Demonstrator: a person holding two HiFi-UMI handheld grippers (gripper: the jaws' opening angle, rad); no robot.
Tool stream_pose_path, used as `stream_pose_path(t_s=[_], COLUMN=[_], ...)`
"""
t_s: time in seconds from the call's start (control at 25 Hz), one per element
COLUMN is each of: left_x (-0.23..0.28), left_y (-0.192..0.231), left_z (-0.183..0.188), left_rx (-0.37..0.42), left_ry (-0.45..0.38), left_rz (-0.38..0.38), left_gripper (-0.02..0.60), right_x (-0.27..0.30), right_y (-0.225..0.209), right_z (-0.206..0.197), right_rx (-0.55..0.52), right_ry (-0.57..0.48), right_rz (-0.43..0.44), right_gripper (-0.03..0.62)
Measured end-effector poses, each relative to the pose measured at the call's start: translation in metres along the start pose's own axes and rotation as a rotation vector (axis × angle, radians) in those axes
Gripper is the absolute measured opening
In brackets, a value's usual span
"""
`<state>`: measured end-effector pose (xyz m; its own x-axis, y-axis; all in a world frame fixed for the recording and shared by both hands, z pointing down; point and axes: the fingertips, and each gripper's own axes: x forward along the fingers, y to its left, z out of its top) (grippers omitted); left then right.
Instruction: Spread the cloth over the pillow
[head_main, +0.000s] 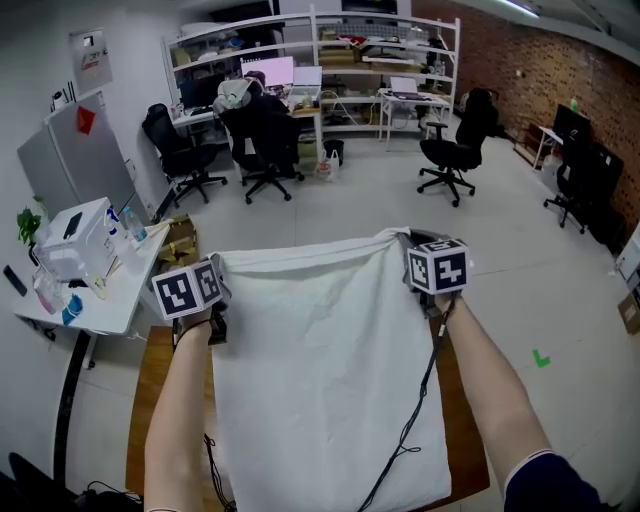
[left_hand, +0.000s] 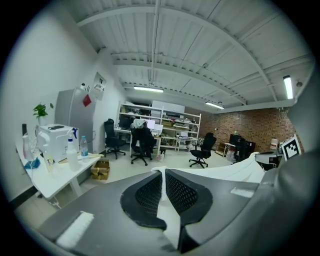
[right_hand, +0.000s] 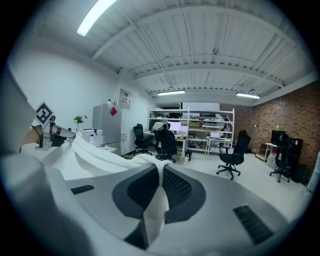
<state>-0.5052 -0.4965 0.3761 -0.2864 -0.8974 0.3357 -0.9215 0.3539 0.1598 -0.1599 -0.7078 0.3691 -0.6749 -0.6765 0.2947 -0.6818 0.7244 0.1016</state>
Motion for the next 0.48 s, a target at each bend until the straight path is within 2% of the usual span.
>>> stream_pose_path(t_s=[0.48], left_x=[0.091], left_y=[0.036], left_z=[-0.073], left_rx=[-0.021], left_ry=[0.160], left_rz=[0.060], left_gripper=[0.000], right_x=[0.091], right_y=[0.000], right_z=[-0.077], right_rx=[0.022], right_ry=[0.138], right_rz=[0.034], right_gripper=[0.034])
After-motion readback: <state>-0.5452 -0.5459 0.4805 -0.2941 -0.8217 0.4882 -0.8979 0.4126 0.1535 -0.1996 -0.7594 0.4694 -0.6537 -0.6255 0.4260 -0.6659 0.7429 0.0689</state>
